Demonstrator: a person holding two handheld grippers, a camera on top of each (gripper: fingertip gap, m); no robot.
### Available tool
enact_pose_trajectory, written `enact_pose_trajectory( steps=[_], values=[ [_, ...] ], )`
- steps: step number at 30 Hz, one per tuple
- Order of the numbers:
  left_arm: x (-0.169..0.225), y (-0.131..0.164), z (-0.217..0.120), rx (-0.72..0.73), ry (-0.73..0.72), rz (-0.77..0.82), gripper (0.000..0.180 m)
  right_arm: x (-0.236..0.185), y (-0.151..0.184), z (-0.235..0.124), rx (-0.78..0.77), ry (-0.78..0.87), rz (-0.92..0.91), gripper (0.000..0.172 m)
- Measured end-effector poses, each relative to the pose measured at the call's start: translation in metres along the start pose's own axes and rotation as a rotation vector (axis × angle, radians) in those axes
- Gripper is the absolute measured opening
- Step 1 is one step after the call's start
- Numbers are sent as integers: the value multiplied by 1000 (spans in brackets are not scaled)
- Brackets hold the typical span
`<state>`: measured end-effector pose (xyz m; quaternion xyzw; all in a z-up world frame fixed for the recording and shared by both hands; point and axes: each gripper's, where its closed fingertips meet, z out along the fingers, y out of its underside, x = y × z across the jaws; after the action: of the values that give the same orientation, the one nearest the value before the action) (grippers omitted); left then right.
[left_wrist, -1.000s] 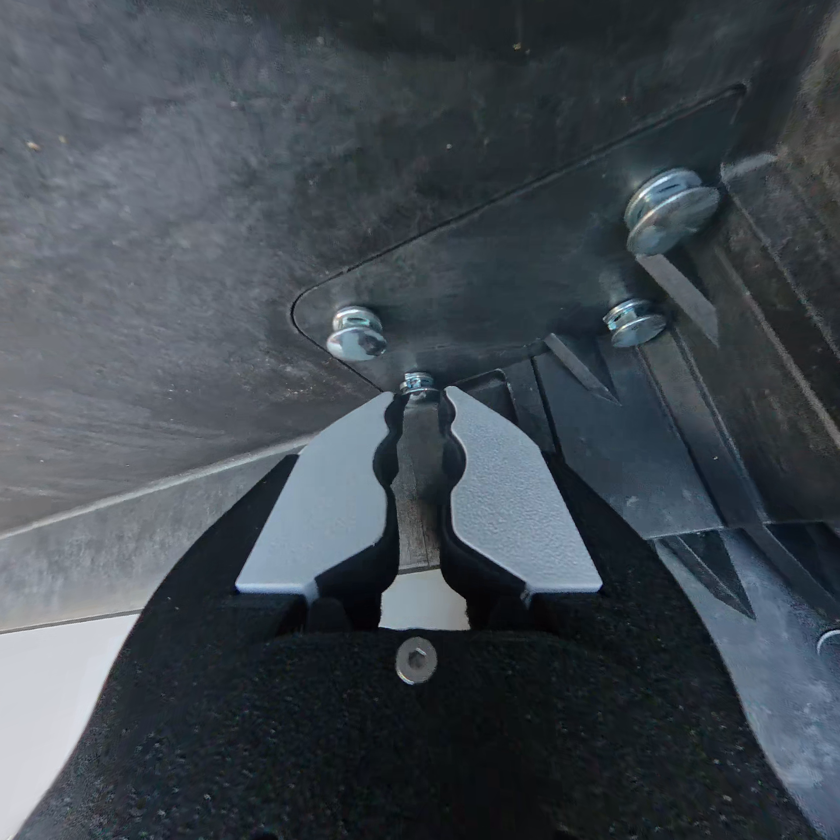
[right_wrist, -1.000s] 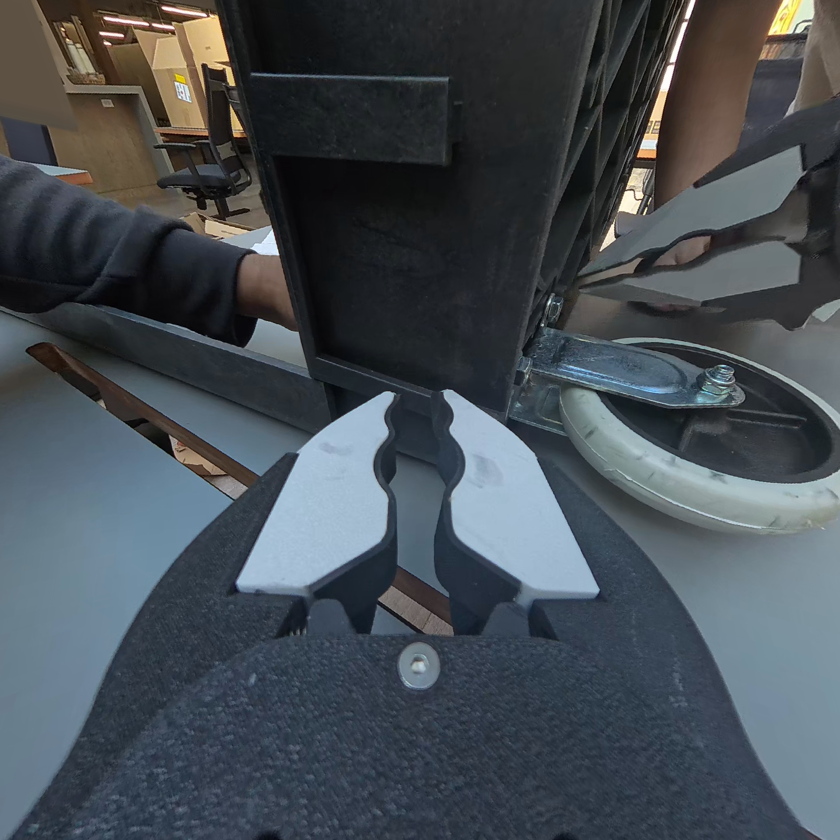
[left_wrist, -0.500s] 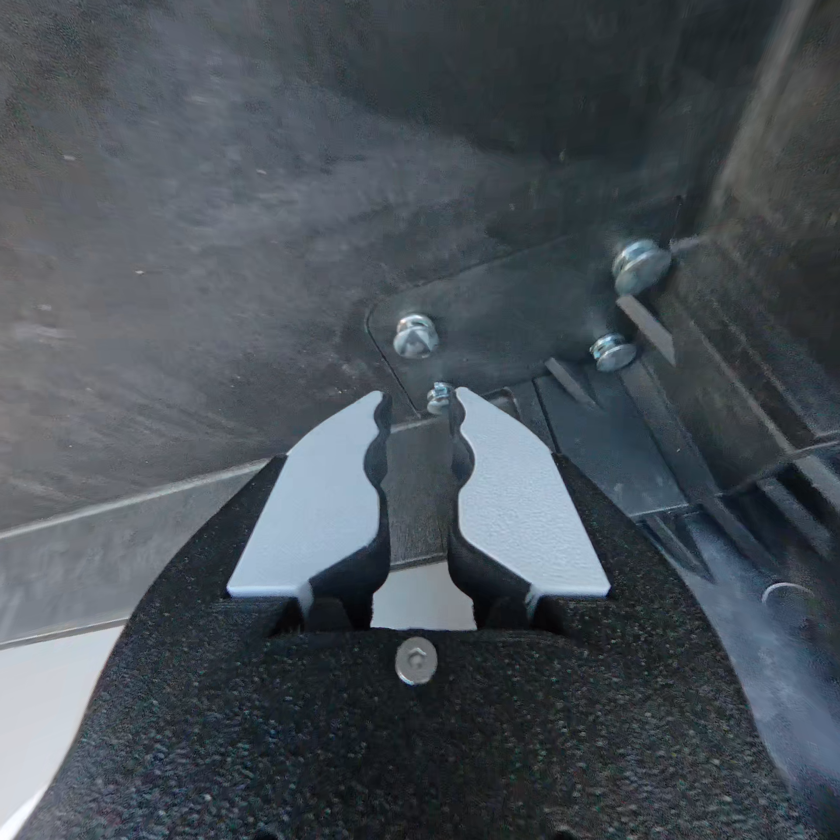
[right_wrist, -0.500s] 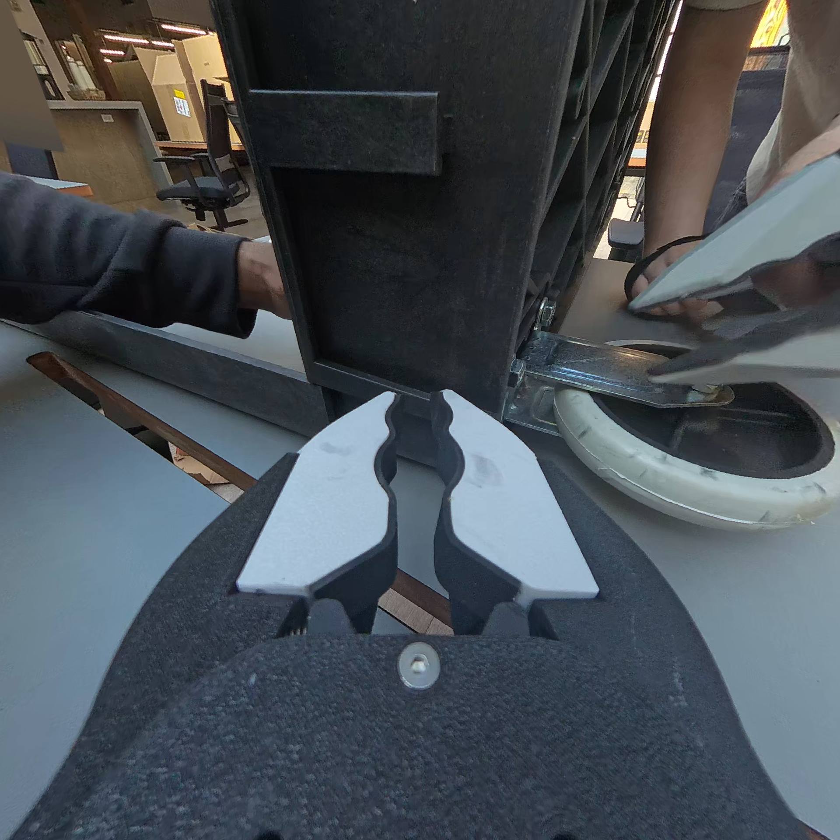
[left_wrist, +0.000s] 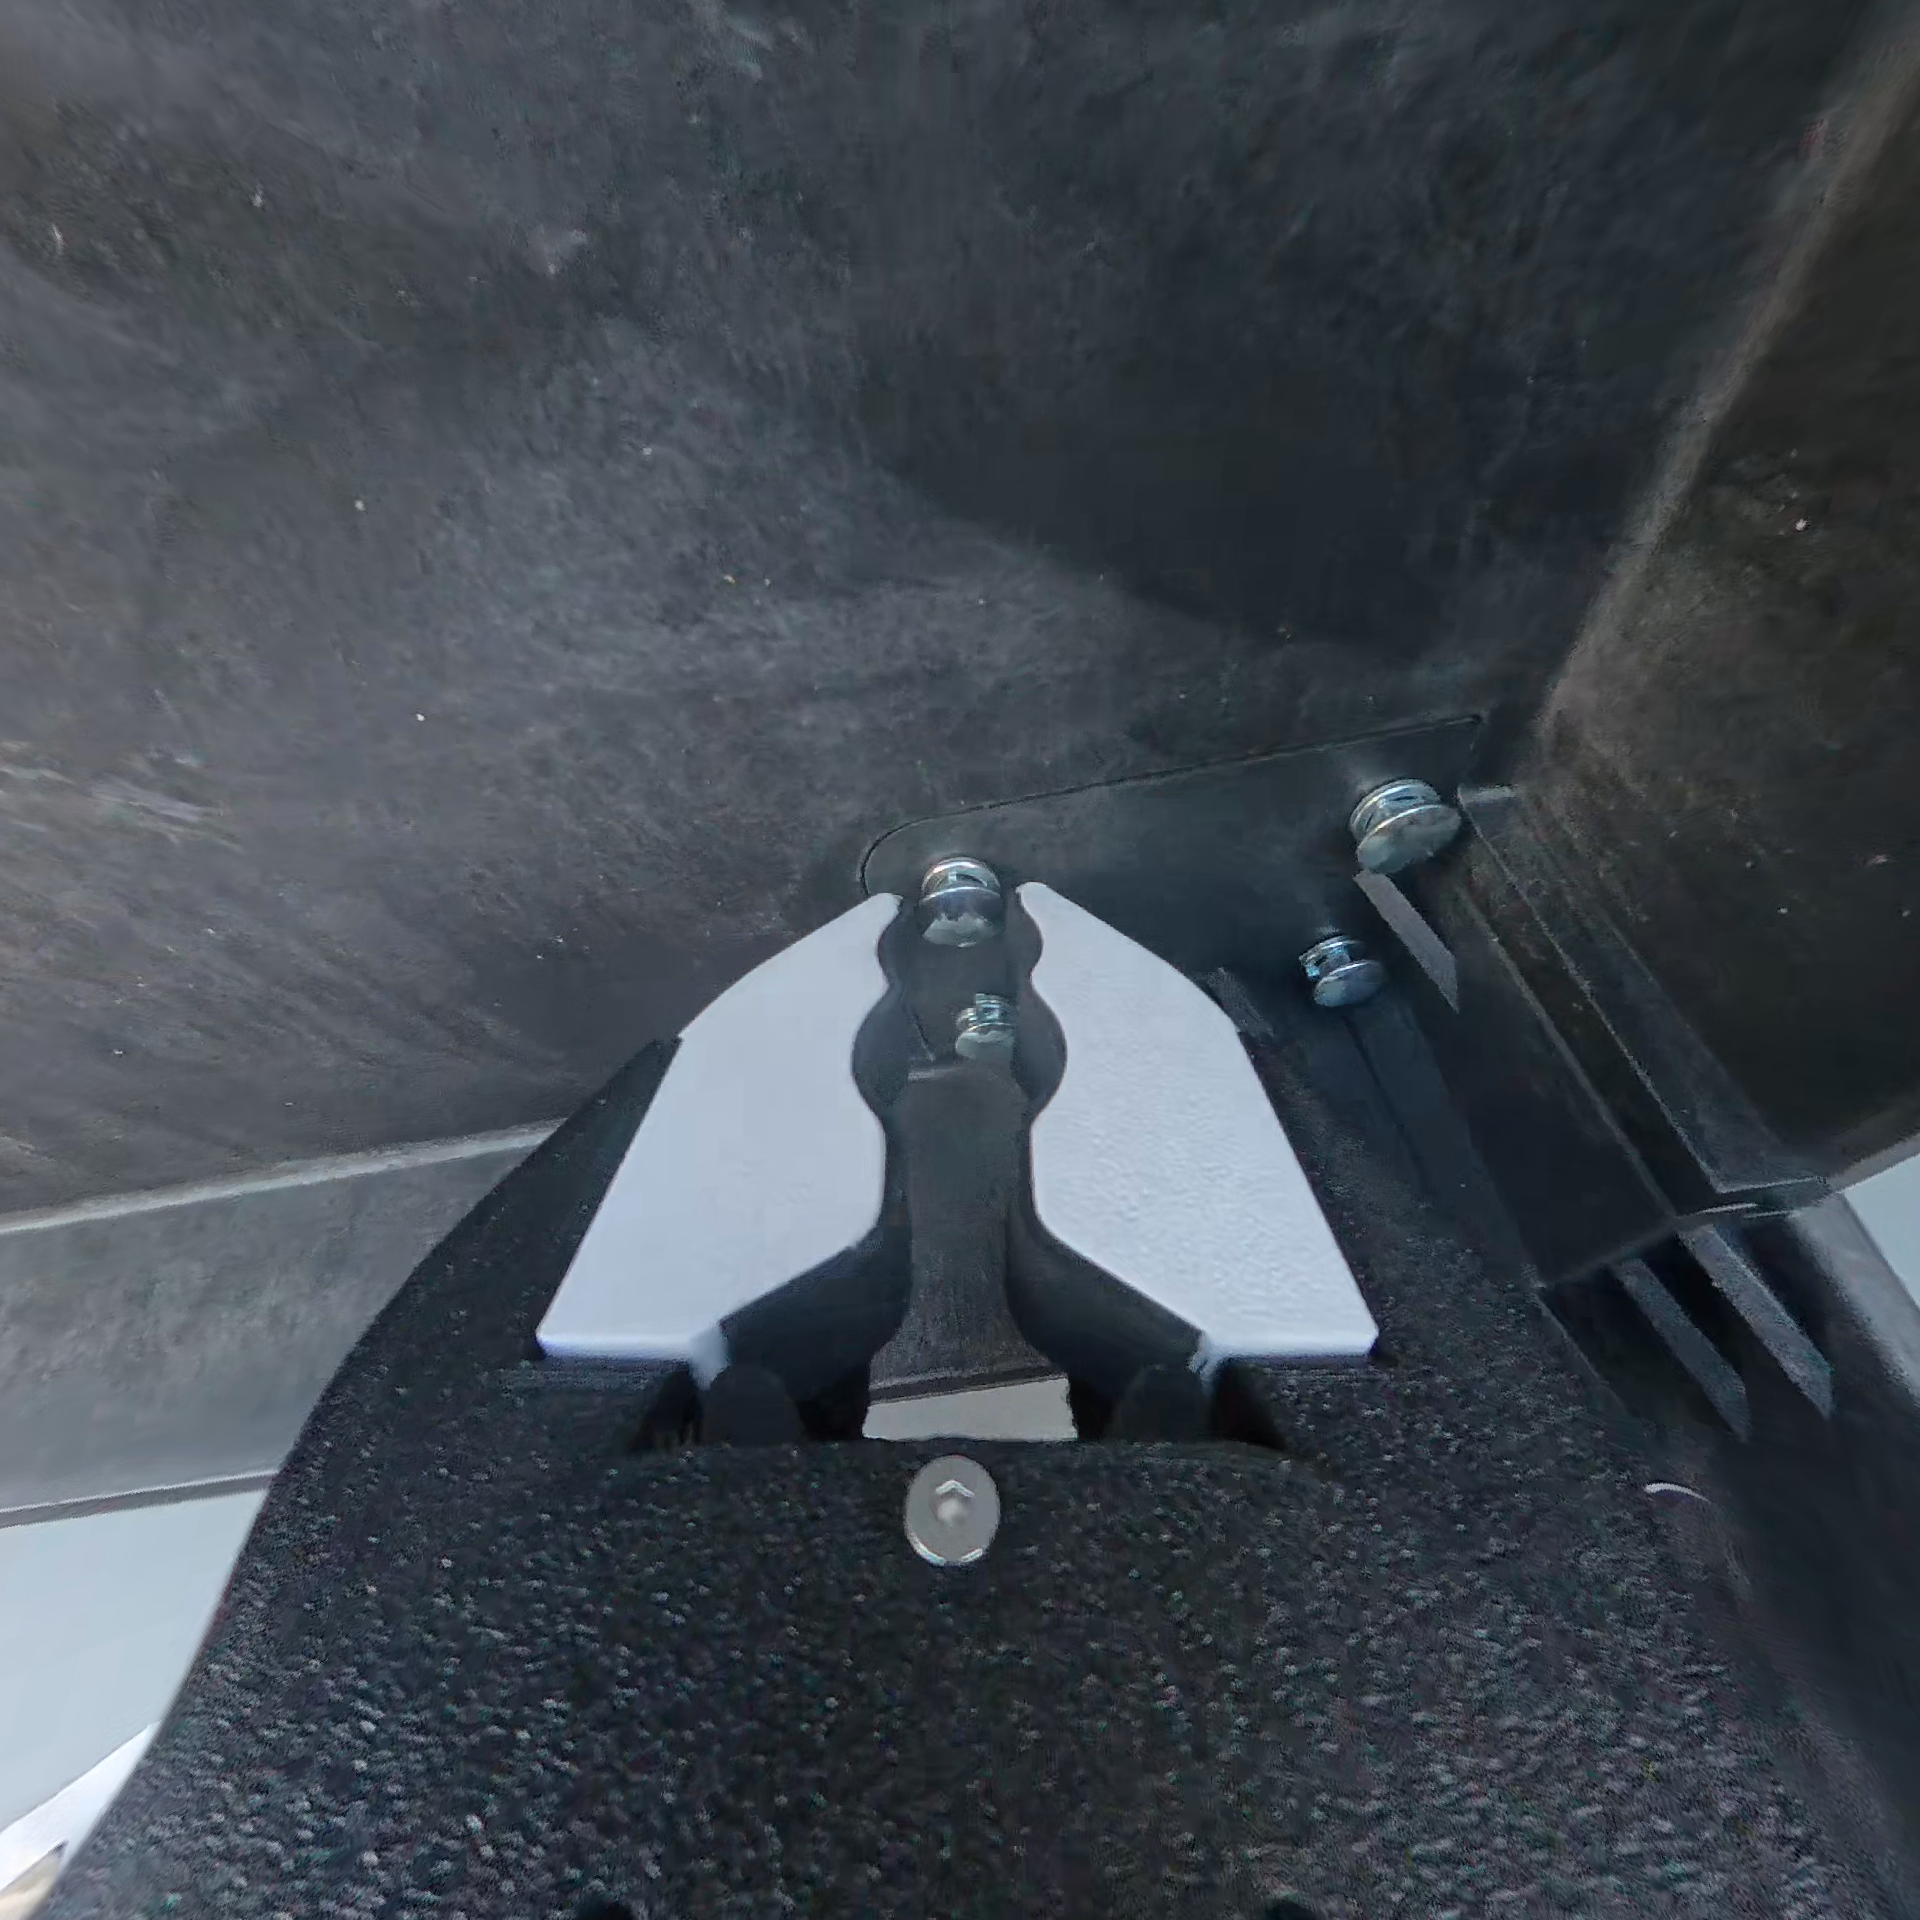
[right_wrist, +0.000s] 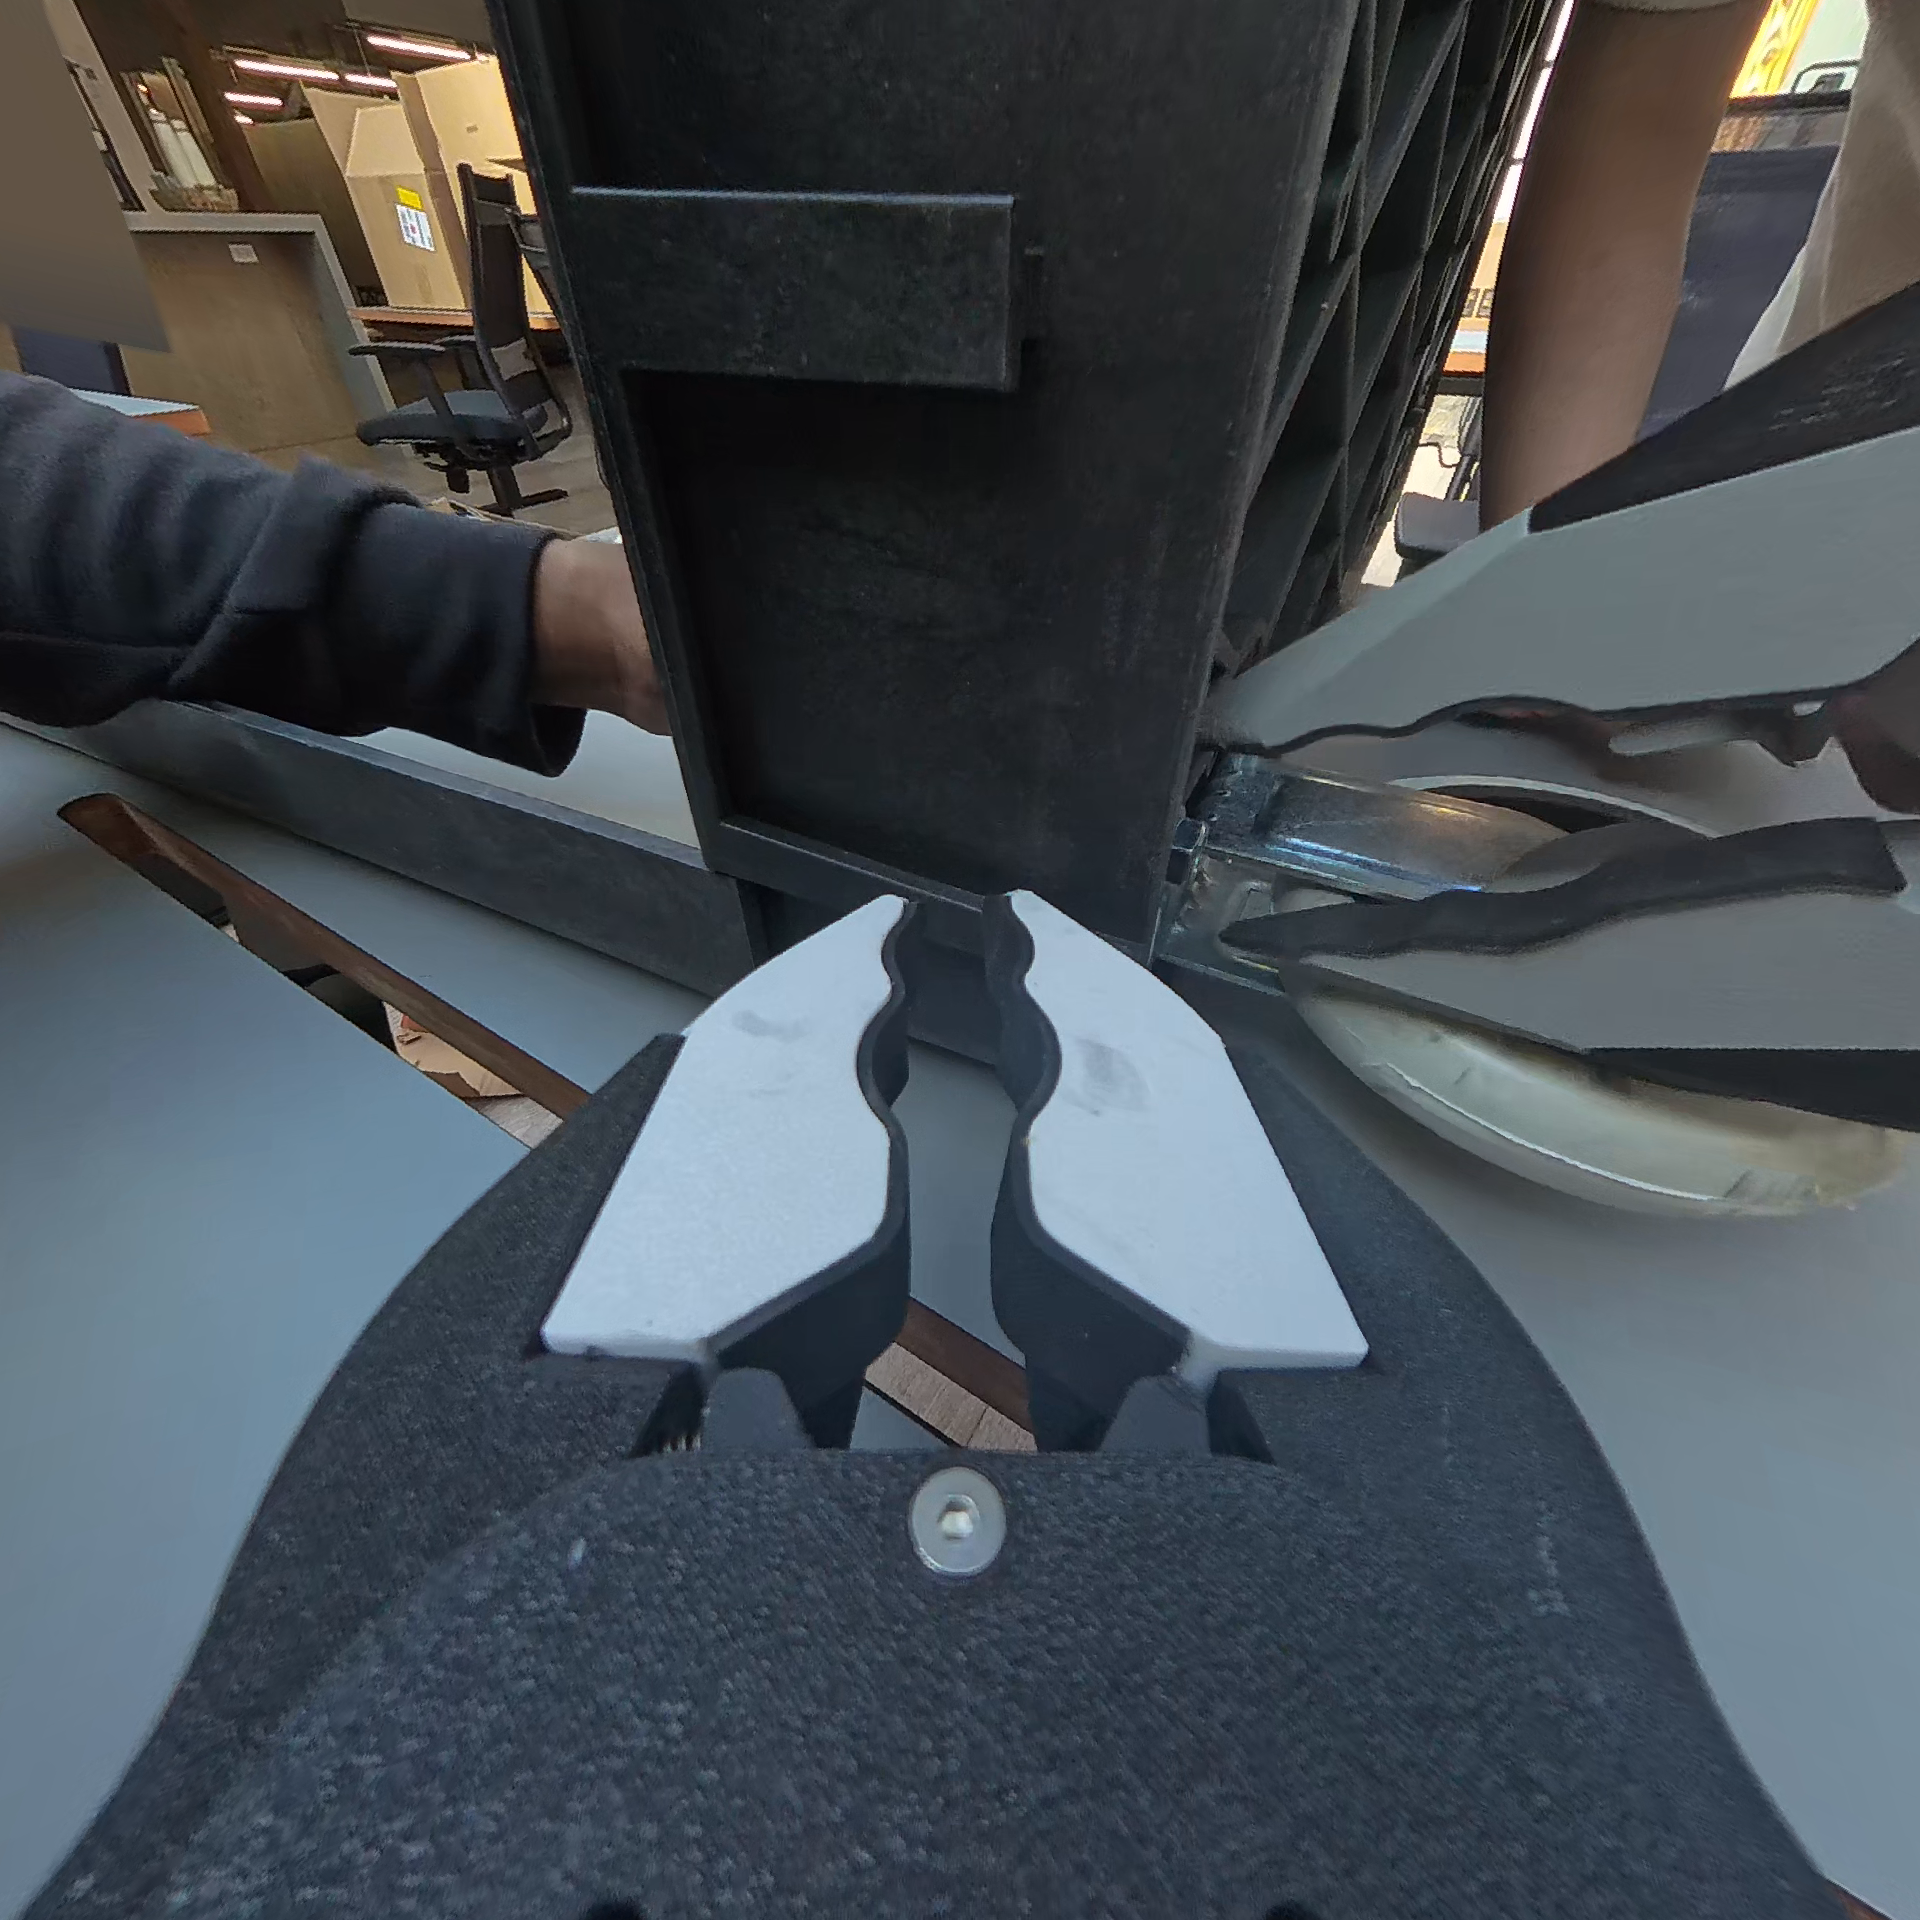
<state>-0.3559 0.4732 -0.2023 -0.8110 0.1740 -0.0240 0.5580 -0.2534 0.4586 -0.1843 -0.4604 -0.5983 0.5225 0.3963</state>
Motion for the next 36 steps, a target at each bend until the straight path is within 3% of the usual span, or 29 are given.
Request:
enact_pose_trajectory(
  steps=[1, 4, 14, 17, 26, 36],
  values=[
    [0, 0, 0, -8, -20, 46, 15, 0, 0, 0, -3, -1, -1, 12],
    [-1, 0, 0, -28, -77, 181, 16, -1, 1, 1, -10, -3, -5, 12],
    [-3, -1, 1, -49, -185, 421, 16, -1, 1, 1, -10, -2, -7, 11],
    [-1, -1, 0, -33, -161, 390, 18, 0, 0, 0, 3, 1, 0, 11],
    [14, 0, -17, 0, 87, 130, 28, 1, -4, -4, 33, 2, 10, 11],
    [26, 7, -15, 12, 170, 145, 26, 3, -15, -20, 122, 31, 1, 9]
  ],
)
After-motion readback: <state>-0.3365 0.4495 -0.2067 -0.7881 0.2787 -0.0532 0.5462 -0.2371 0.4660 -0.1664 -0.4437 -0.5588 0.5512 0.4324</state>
